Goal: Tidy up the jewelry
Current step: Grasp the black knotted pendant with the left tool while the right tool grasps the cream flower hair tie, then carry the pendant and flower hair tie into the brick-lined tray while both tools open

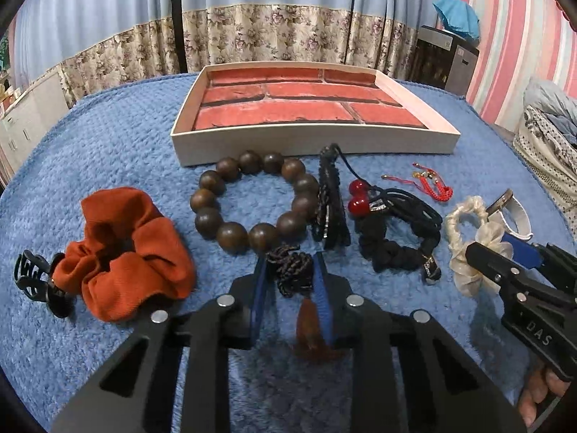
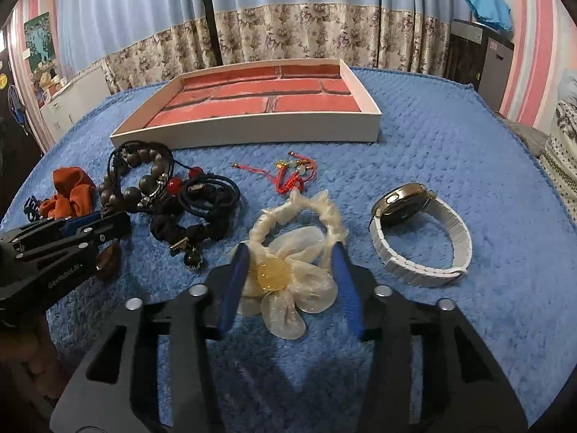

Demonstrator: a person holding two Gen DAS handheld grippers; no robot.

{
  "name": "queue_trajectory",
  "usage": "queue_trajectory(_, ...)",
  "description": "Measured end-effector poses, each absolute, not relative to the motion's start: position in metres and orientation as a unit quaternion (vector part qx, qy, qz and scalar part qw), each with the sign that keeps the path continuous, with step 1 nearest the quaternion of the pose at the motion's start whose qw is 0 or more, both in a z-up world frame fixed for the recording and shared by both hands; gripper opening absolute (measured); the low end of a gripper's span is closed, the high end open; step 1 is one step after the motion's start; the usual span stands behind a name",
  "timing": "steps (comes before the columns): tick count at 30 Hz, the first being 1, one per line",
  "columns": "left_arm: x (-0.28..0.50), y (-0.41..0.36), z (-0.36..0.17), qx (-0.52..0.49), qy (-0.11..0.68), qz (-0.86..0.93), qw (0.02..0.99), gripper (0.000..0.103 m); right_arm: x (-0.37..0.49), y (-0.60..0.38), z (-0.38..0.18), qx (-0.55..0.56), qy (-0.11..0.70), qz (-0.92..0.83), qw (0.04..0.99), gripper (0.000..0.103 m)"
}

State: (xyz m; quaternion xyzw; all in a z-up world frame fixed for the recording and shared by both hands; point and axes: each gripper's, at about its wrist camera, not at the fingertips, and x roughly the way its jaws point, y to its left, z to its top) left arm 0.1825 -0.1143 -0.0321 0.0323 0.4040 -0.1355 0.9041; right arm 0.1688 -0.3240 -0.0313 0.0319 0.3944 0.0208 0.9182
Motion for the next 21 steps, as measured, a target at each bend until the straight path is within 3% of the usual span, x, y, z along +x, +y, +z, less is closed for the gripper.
queue_trajectory(3,0.181,-0.113,-0.031,0.026,0.401,-0.141,0.905,0.024,0.166,-0.324,-0.03,0.032,0.39,0.025,0.92,0.025)
queue_trajectory(6,0.173,-0.107,-0.027,0.017,0.393,-0.142,0.908,0.023,0.161,-0.325,-0.028,0.036,0.385,0.03,0.922,0.023)
queue_trajectory(21,0.132,-0.078,0.027,0.005,0.334,-0.144,0.932,0.022,0.117,-0.32,0.04,0.033,0.295,0.041,0.954,0.021)
